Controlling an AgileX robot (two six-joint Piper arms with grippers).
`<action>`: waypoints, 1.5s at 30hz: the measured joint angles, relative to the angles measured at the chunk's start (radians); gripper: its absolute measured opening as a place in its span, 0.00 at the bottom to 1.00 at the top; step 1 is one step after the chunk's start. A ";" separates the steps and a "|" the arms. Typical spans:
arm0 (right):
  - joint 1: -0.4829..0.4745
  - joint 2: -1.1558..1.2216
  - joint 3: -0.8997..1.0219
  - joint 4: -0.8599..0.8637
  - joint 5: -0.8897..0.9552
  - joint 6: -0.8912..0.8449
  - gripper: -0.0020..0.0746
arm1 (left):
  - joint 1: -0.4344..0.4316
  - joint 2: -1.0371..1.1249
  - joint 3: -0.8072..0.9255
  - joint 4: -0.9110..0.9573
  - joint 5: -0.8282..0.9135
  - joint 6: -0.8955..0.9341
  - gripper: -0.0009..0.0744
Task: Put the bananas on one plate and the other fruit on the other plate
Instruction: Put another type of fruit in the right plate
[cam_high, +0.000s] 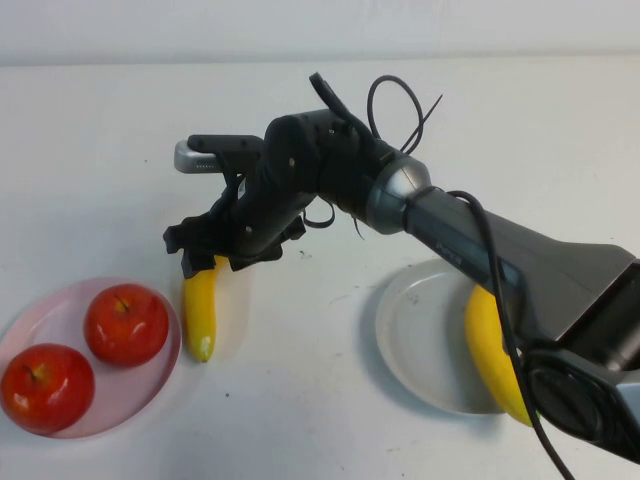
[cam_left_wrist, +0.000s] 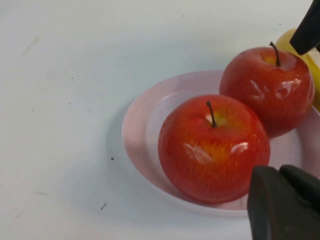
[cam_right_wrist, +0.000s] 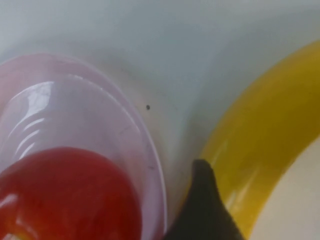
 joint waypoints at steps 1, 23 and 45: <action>0.000 0.004 0.000 -0.002 -0.007 0.000 0.61 | 0.000 0.000 0.000 0.000 0.000 0.000 0.01; 0.024 0.025 -0.002 -0.091 -0.022 0.000 0.61 | 0.000 0.000 0.000 0.000 0.000 0.000 0.01; 0.001 0.028 -0.227 -0.188 0.249 0.002 0.44 | 0.000 0.000 0.000 0.000 0.000 0.000 0.01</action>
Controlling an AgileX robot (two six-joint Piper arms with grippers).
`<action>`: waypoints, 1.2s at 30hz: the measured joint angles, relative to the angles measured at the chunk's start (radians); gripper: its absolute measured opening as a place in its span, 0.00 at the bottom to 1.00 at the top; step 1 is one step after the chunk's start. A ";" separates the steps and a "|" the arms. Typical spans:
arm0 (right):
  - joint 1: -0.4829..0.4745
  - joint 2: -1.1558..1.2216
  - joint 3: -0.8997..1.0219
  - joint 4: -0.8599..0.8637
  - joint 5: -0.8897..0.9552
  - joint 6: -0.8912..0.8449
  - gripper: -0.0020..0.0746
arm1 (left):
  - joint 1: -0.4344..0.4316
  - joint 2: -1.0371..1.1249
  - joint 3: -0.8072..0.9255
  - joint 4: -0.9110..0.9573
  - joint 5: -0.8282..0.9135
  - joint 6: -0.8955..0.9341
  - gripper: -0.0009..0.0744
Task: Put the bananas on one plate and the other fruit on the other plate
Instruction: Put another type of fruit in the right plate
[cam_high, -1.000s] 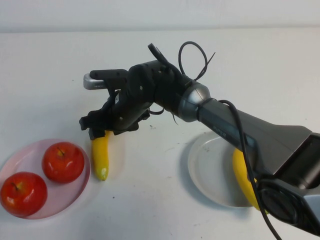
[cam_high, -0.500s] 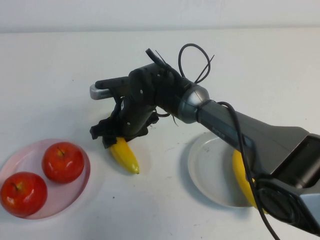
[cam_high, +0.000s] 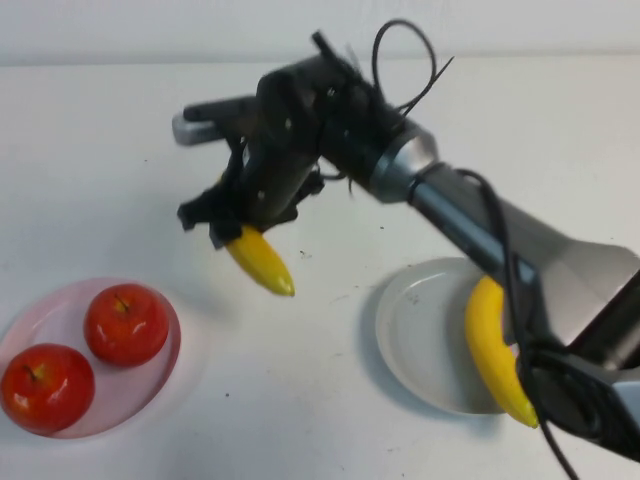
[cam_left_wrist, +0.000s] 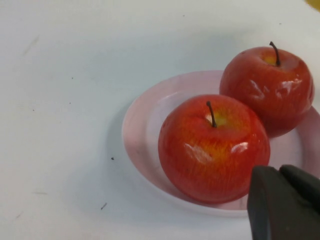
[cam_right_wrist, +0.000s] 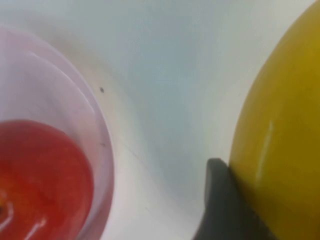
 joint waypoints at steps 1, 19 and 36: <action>-0.006 -0.019 -0.002 0.000 0.004 -0.003 0.44 | 0.000 0.000 0.000 0.000 0.000 0.000 0.01; -0.166 -0.630 0.782 -0.110 0.013 0.086 0.44 | 0.000 0.000 0.000 0.000 0.000 0.000 0.01; -0.174 -0.501 0.942 -0.063 -0.009 0.106 0.44 | 0.000 0.000 0.000 0.000 0.000 0.000 0.01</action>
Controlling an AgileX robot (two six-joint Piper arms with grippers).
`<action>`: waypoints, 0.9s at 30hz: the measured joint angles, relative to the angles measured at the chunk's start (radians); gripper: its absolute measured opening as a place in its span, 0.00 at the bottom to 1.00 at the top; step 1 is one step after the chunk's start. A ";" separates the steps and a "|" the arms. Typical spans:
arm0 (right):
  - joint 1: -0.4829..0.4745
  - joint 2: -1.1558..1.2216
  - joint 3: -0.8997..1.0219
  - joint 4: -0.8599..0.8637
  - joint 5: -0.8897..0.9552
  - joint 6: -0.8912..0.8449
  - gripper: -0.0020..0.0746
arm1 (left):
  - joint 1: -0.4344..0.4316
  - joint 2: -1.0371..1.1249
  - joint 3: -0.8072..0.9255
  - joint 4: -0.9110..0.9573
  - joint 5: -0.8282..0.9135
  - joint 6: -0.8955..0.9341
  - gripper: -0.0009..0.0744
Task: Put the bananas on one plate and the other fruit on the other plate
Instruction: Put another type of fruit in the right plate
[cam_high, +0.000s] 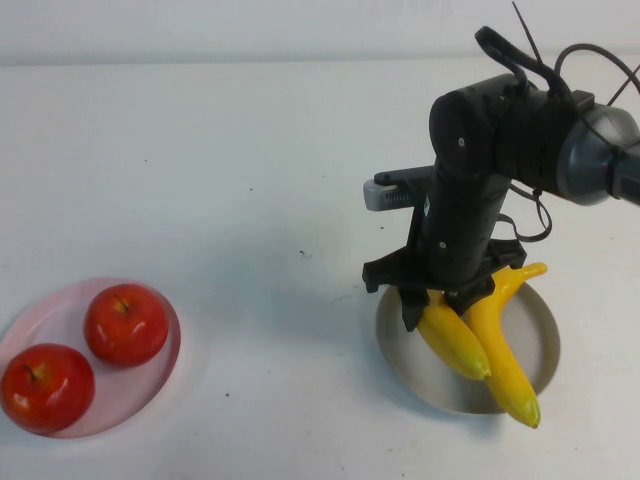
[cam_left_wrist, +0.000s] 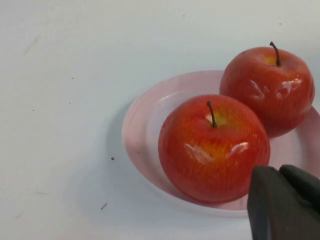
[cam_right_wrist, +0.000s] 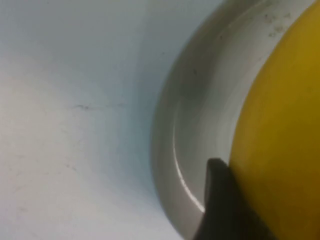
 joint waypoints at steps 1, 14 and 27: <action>0.000 0.006 0.000 0.000 -0.002 0.000 0.44 | 0.000 0.000 0.000 0.000 0.000 0.000 0.01; 0.000 0.015 -0.009 0.019 -0.002 0.000 0.72 | 0.000 0.000 0.000 0.000 0.000 0.000 0.01; -0.002 -0.231 -0.021 0.159 -0.002 -0.187 0.09 | 0.000 0.000 0.000 0.000 0.000 0.000 0.01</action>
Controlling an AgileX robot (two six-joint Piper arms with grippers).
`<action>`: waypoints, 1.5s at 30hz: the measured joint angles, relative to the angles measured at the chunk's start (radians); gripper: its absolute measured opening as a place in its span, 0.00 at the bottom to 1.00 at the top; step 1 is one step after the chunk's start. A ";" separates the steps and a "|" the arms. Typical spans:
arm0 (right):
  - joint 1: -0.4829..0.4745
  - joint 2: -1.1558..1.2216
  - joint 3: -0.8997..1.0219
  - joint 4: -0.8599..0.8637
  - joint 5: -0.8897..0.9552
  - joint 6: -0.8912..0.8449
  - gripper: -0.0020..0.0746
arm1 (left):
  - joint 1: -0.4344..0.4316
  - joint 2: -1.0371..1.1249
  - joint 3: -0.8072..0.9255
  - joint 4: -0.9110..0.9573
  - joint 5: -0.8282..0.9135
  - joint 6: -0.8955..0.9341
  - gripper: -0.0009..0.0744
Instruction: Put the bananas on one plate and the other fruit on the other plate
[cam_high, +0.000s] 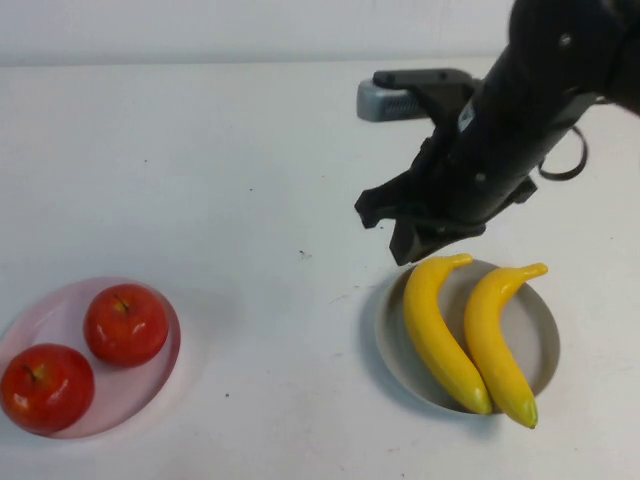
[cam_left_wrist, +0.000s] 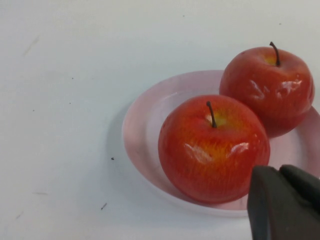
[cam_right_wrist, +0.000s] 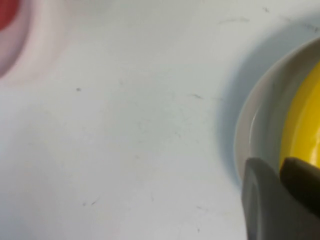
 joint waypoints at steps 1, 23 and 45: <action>0.000 -0.041 0.015 0.002 0.000 -0.005 0.06 | 0.000 0.000 0.000 0.000 0.000 0.000 0.01; -0.068 -0.829 0.886 -0.188 -0.486 -0.077 0.01 | 0.000 0.000 0.000 0.000 0.000 0.000 0.01; -0.529 -1.667 1.658 -0.203 -1.089 -0.077 0.01 | 0.000 0.000 0.000 0.000 0.000 0.000 0.01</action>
